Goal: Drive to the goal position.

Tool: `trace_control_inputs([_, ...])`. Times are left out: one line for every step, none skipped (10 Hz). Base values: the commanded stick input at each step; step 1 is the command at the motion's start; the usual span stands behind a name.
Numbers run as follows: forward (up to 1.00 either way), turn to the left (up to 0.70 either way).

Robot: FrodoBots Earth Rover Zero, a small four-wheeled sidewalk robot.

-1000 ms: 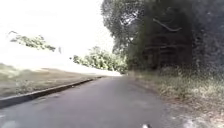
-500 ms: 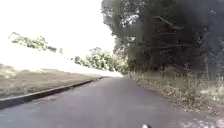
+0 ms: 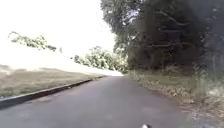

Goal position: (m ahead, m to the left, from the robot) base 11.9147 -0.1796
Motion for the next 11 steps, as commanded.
trace_control_inputs([0.45,0.00])
trace_control_inputs([0.45,0.00])
trace_control_inputs([0.45,0.00])
trace_control_inputs([0.45,0.00])
trace_control_inputs([0.45,0.00])
trace_control_inputs([0.45,0.00])
trace_control_inputs([0.45,0.00])
trace_control_inputs([0.45,0.00])
trace_control_inputs([0.45,0.00])
trace_control_inputs([0.45,0.00])
trace_control_inputs([0.45,0.00])
